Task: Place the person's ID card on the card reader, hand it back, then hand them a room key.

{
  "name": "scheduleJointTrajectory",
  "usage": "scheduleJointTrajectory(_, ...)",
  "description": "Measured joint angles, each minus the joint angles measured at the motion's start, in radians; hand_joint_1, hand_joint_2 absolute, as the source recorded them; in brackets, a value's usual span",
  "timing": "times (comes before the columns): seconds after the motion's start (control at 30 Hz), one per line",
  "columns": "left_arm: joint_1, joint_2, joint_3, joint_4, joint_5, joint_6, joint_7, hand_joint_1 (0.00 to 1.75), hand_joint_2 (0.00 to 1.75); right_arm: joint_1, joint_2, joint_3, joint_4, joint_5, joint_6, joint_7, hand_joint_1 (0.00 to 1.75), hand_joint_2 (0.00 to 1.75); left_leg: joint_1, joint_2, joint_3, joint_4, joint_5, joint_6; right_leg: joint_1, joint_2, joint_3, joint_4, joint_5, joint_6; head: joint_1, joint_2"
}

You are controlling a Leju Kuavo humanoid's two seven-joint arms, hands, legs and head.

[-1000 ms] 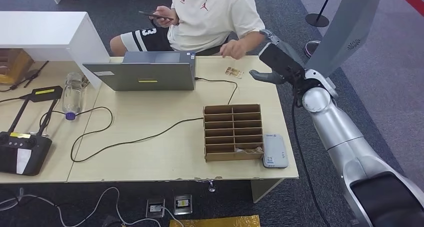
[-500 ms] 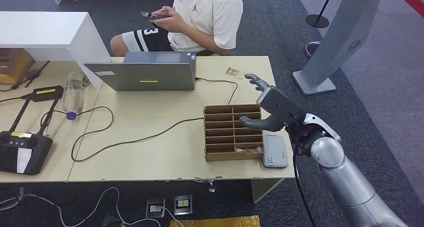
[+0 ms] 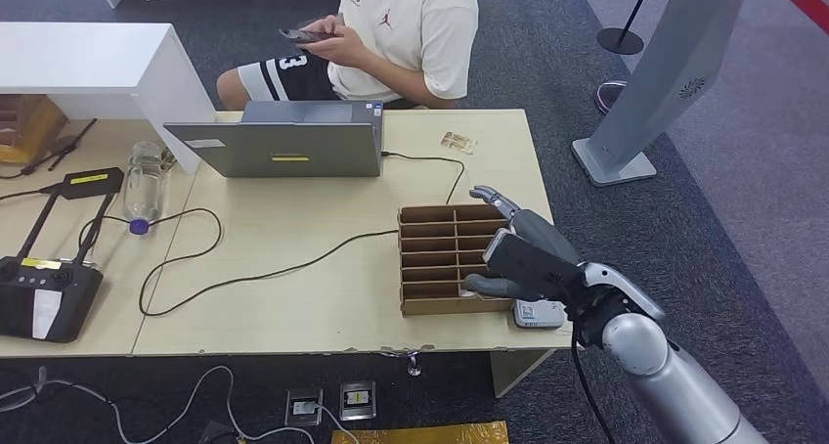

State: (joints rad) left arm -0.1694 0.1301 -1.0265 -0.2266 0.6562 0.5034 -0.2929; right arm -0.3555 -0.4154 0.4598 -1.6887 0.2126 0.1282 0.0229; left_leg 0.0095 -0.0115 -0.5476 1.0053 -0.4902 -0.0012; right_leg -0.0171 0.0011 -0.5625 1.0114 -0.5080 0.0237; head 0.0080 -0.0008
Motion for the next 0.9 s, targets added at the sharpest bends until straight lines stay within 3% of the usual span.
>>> scheduleJointTrajectory(0.37, -0.001, -0.003, 0.0, 0.0, -0.006, 0.01, 0.001, 0.0, 0.0, 0.055, -0.031, 0.03, -0.004, 0.198, -0.011, -0.019, 0.0, 1.75, 0.0, 0.0, 0.0, 0.0, 0.0, 0.0, 0.0, 0.0, 0.0, 0.0, 0.0, 0.0, 0.0, 0.0)
scheduleJointTrajectory(0.67, -0.002, -0.005, 0.0, 0.0, -0.008, 0.011, 0.002, 0.0, 0.0, 0.064, -0.05, 0.059, -0.004, 0.262, -0.017, -0.024, 0.0, 1.75, 0.0, 0.001, 0.0, 0.0, 0.0, 0.0, 0.0, 0.0, 0.0, 0.0, 0.0, 0.0, 0.0, 0.0)
scheduleJointTrajectory(0.9, -0.002, -0.007, 0.0, 0.0, -0.007, 0.017, 0.003, 0.0, 0.0, 0.08, -0.074, 0.082, -0.004, 0.487, -0.071, -0.031, 0.0, 1.75, 0.0, 0.0, 0.0, 0.0, 0.0, 0.0, 0.0, 0.0, 0.0, 0.0, 0.0, 0.0, 0.0, 0.0)
